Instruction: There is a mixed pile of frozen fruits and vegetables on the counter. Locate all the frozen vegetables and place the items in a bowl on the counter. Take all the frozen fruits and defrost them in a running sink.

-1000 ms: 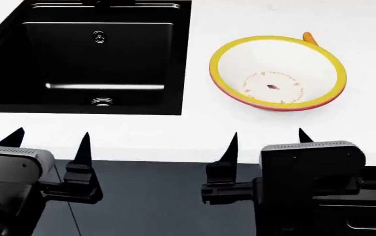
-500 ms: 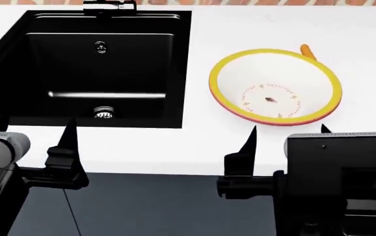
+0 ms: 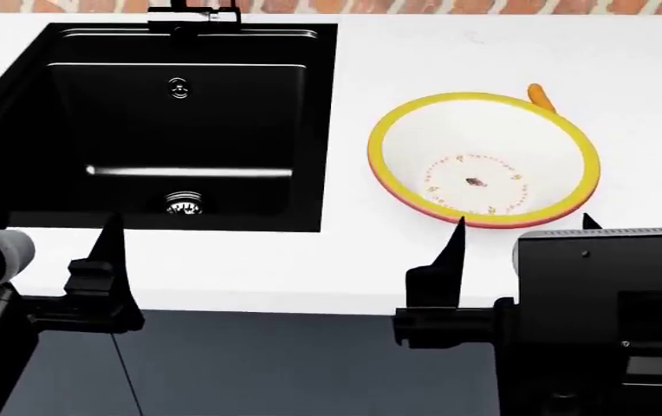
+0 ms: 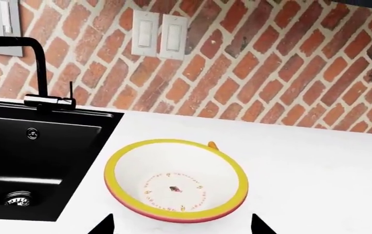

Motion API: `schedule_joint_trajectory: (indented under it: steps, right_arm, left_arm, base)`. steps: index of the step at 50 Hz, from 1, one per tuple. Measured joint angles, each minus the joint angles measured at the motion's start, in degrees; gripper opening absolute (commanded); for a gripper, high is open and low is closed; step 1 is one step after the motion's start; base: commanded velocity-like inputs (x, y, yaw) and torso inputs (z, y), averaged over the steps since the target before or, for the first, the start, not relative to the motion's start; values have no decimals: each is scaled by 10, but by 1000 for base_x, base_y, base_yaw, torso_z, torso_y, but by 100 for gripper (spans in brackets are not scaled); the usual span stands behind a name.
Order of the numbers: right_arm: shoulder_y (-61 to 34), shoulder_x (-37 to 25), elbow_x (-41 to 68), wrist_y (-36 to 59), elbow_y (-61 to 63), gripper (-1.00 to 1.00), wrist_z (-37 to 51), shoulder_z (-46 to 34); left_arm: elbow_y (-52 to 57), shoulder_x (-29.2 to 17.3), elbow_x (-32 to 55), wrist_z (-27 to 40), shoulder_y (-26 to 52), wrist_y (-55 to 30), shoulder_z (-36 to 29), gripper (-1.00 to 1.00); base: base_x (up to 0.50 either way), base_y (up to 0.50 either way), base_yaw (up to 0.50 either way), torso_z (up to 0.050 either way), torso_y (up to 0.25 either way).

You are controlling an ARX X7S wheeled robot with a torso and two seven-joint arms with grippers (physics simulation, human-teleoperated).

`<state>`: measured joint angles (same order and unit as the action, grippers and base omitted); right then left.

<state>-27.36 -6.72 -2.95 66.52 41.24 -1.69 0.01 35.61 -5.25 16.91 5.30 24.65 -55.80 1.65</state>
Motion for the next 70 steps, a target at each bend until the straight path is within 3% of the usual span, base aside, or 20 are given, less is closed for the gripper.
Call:
schedule_joint_trajectory:
  steps: [15,58,70]
  right_arm:
    - [-8,-16,-3,37,27,100,7,-9]
    - [-9,-43,1,59,46,100,12,-33]
    - [-11,-39,5,64,40,100,13,-34]
  left_arm:
    - [19,-8,11,22,8,-29,-3,100]
    - [17,-22,34,47,13,-29,-15,100]
    - [19,-25,43,53,14,-31,-13,100]
  base:
    - [296,-336,0,0,0]
    - [494,-219,0,0,1]
    - [191,-162,0,0,1]
